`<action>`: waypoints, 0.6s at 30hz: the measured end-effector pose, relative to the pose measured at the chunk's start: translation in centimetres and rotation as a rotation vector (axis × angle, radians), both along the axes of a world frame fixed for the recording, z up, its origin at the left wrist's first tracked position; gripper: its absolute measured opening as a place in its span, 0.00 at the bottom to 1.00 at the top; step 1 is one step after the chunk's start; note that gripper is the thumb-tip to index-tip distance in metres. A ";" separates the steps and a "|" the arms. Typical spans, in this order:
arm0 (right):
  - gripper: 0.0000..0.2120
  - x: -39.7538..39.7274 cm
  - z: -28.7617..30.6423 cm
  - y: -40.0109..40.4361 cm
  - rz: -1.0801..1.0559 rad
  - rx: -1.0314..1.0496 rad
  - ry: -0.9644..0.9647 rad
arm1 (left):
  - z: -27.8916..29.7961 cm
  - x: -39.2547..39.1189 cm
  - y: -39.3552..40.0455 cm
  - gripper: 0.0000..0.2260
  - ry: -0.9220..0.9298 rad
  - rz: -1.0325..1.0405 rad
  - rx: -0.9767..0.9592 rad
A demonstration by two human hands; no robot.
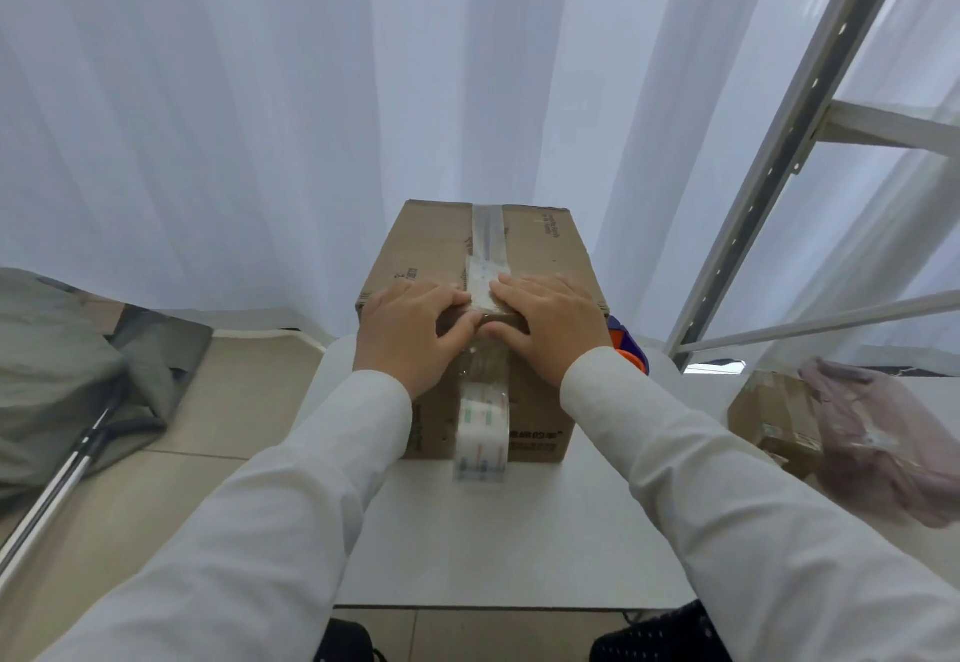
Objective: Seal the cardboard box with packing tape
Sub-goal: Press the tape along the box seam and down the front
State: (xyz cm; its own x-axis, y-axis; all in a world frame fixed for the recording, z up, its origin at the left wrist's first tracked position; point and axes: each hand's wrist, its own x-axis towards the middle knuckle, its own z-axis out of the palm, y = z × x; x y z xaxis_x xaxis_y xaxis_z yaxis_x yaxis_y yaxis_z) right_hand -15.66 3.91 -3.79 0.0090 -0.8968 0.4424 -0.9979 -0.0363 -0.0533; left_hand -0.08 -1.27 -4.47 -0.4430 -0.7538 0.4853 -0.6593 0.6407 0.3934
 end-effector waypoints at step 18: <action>0.27 -0.4 -1.8 -0.1 -0.020 -0.043 0.056 | -0.8 0.2 -1.2 0.17 -0.109 -0.030 -0.091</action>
State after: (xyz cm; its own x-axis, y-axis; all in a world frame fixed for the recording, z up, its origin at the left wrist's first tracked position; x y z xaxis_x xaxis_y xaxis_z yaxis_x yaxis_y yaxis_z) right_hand -16.10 3.83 -5.58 0.0175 -0.8770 0.4801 -0.9998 -0.0178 0.0038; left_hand 0.10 -2.51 -5.27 -0.5187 -0.6945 0.4987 -0.6750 0.6906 0.2597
